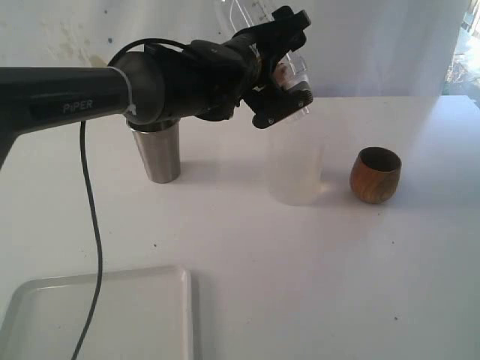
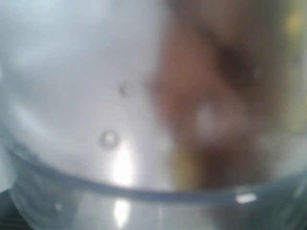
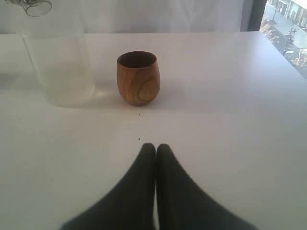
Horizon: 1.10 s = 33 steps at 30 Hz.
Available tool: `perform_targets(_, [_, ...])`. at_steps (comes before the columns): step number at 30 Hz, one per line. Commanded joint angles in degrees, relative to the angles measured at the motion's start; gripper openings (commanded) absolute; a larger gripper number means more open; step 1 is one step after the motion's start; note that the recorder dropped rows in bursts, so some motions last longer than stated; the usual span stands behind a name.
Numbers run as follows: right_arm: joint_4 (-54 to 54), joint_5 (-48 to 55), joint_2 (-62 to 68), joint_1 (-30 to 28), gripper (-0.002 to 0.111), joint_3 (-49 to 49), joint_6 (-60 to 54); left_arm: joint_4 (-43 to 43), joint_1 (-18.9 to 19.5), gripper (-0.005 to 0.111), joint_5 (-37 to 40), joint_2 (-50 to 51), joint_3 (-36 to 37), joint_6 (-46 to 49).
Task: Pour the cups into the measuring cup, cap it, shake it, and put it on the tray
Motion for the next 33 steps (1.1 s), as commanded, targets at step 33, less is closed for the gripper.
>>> perform_targets(33, [-0.33, -0.18, -0.37, 0.31, 0.0, 0.26, 0.27, 0.88, -0.16, 0.0, 4.52, -1.06, -0.21, -27.27])
